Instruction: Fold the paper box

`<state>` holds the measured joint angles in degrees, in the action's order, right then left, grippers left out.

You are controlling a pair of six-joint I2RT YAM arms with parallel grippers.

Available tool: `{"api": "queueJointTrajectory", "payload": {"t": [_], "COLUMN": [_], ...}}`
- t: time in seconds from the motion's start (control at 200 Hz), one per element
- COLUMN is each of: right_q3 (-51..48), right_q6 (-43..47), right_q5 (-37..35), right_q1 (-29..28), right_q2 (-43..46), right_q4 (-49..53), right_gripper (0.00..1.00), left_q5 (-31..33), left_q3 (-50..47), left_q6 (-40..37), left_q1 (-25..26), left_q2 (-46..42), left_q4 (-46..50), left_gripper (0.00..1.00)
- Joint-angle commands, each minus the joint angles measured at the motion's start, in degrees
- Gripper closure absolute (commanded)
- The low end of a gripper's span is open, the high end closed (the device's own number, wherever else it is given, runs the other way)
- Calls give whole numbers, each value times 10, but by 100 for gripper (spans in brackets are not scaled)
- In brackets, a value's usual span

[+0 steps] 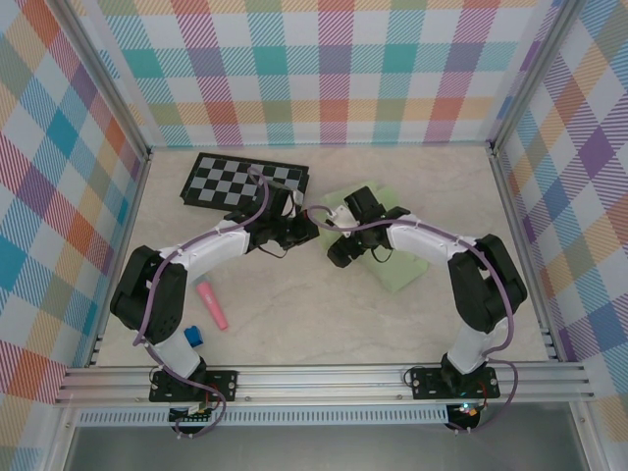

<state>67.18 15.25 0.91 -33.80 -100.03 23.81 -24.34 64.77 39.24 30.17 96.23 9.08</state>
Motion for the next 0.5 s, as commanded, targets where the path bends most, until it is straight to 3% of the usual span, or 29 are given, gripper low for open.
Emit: {"api": "queueJointTrajectory", "payload": {"t": [0.0, 0.335, 0.495], "right_q3": [-8, -12, -7], "right_q6": [-14, -15, 4], "right_q5": [-31, -37, -13], "right_q1": [1, 20, 40], "right_q2": [7, 56, 55], "right_q4": [-10, 19, 29], "right_gripper": [21, 25, 32], "left_q5": [-10, 17, 28], "left_q3": [18, 6, -11], "left_q6": [2, -50, -69], "left_q1": [-7, -8, -7], "left_q2": [7, 4, 5], "left_q4": [12, 33, 26], "left_gripper": [100, 100, 100]}}
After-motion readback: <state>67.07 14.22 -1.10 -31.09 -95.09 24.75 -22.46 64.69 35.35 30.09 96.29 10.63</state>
